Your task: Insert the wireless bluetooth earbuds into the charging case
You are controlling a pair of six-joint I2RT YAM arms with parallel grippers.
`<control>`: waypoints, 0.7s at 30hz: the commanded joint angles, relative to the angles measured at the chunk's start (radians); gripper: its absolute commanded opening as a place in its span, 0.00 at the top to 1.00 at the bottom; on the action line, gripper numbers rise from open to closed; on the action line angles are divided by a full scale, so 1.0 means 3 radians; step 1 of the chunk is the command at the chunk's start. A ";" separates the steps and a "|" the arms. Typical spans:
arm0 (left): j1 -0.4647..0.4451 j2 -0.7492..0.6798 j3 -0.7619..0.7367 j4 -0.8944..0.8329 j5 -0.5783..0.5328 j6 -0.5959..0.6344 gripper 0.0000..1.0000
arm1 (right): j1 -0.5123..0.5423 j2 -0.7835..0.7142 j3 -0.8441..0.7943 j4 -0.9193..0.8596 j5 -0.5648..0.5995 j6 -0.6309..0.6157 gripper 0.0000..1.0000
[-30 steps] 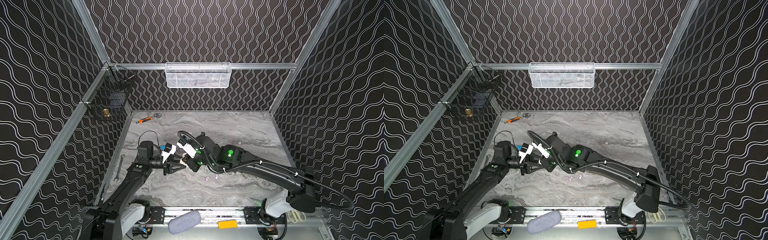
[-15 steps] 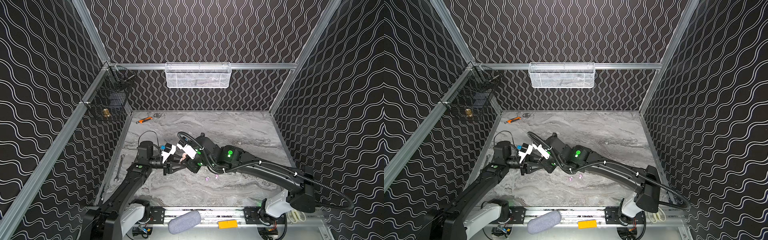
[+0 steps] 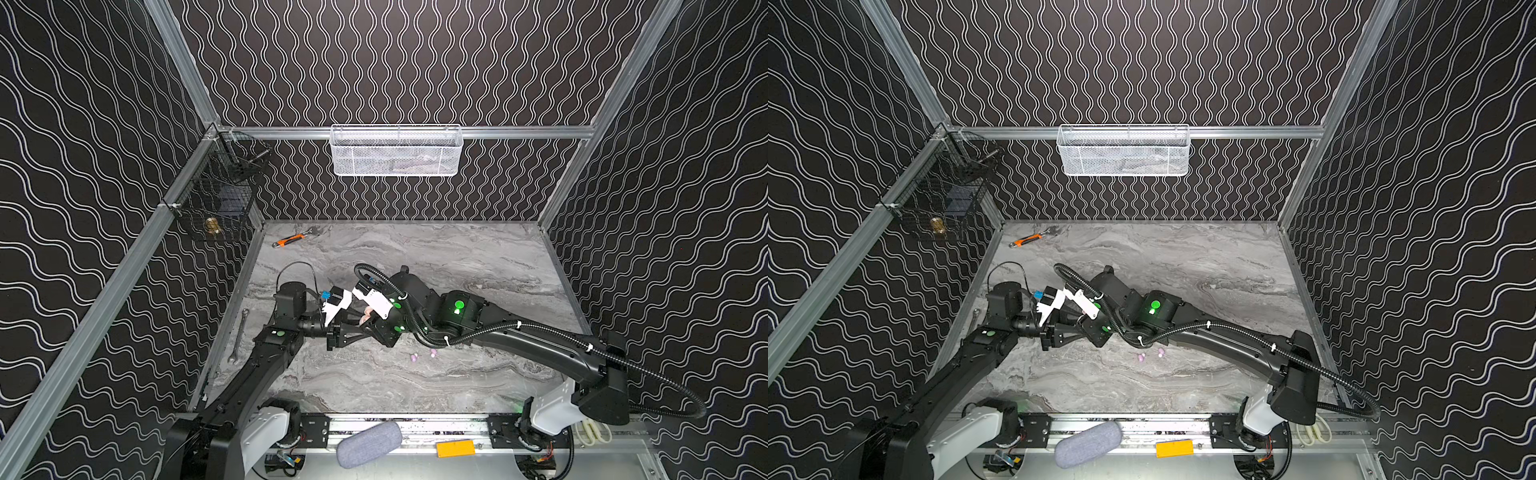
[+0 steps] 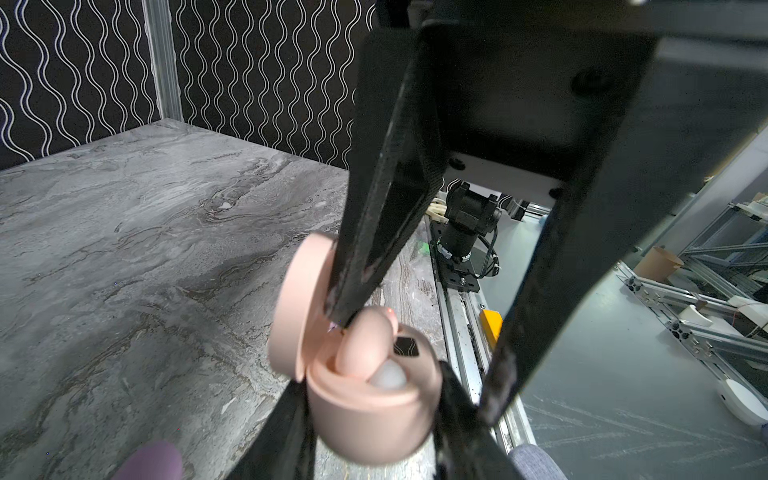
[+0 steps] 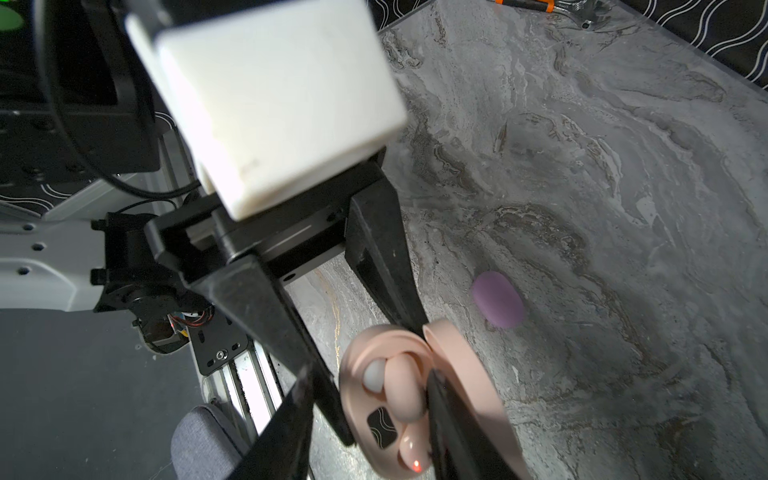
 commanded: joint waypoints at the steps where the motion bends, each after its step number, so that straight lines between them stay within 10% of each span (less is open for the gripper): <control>1: -0.0003 0.0007 0.0026 0.0086 0.0010 0.0001 0.97 | 0.0004 0.0004 0.0003 0.0102 -0.0092 -0.0012 0.55; 21: -0.0003 0.0013 0.0024 0.0085 -0.0008 0.0002 0.97 | 0.0004 -0.0140 -0.0063 0.0155 -0.0098 0.0039 0.56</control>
